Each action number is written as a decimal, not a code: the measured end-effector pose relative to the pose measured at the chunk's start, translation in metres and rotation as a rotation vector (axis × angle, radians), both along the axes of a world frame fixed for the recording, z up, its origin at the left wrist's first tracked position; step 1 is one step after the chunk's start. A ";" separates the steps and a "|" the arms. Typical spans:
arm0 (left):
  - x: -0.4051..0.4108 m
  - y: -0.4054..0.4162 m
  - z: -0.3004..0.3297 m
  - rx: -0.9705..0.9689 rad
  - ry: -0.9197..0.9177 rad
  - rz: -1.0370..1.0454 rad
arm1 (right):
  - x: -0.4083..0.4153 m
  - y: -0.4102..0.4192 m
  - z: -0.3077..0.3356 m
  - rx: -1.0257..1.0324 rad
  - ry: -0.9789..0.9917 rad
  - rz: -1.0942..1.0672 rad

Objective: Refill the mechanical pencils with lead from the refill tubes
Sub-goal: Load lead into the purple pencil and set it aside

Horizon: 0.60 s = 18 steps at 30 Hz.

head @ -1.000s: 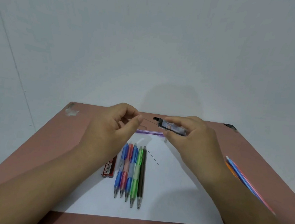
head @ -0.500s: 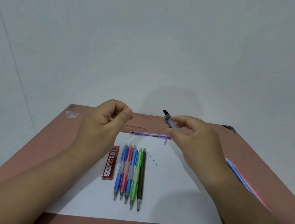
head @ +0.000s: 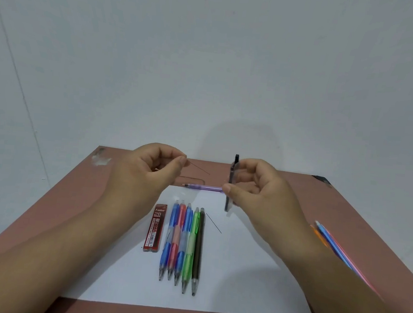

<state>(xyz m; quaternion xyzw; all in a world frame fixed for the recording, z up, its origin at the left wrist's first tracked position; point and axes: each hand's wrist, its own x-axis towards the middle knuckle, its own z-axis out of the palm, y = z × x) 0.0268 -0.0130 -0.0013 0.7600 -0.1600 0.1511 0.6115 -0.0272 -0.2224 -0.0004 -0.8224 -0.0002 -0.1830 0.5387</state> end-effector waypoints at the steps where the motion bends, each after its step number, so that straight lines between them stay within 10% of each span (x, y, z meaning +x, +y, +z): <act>1: 0.000 0.000 0.000 -0.002 0.005 -0.013 | -0.001 0.001 0.001 0.004 -0.002 0.013; 18: -0.001 0.000 -0.002 0.029 0.006 -0.067 | -0.010 0.003 0.006 -0.219 -0.057 -0.033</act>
